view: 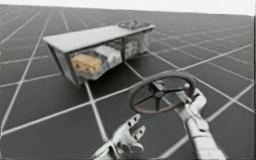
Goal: Pick up and drop off the object
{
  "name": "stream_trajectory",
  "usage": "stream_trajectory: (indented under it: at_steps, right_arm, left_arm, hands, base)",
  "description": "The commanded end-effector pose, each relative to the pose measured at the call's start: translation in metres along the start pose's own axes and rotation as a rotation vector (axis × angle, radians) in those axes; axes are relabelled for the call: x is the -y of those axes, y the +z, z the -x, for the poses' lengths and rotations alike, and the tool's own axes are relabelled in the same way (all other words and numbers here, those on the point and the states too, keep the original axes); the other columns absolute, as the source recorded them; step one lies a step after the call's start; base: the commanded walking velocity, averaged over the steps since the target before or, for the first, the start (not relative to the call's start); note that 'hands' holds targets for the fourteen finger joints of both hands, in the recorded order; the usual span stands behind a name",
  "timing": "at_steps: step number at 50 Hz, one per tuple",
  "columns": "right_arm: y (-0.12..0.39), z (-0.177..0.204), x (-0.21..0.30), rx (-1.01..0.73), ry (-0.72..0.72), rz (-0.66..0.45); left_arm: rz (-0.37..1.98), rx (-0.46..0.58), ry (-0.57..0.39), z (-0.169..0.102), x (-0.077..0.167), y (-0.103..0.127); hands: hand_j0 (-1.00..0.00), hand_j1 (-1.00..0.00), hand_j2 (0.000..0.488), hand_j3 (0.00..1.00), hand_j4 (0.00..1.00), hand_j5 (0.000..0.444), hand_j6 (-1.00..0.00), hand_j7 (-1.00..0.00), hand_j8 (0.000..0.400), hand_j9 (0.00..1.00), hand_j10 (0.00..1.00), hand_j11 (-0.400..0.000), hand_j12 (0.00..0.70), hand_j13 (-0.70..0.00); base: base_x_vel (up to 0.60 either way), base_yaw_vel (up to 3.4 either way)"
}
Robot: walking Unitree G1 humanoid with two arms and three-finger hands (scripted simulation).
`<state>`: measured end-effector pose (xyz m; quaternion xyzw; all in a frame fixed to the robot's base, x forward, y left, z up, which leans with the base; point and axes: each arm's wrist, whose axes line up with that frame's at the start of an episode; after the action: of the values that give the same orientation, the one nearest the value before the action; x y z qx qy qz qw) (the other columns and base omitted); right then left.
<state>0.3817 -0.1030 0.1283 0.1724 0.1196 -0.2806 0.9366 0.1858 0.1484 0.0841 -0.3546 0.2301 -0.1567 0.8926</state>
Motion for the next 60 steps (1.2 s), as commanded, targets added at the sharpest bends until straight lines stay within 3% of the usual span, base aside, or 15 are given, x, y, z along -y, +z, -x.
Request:
stream_trajectory:
  at_steps: [1,60]
  right_arm:
    - [0.009,0.0002,0.0026,0.017,0.005,-0.038]
    - [0.009,0.0002,0.0026,0.017,0.005,-0.038]
  left_arm:
    - [-0.023,0.003,-0.007,-0.0005,0.0058,0.0025]
    - [-0.023,0.003,-0.007,-0.0005,0.0058,0.0025]
  hands:
    - [0.0,0.0,0.0,1.0,1.0,0.0,0.0,0.0,0.0,1.0,1.0,-0.4,0.0,-0.7]
    - [0.0,0.0,0.0,1.0,1.0,0.0,0.0,0.0,0.0,1.0,1.0,-0.4,0.0,-0.7]
  base:
    - [0.59,0.02]
    - [0.58,0.04]
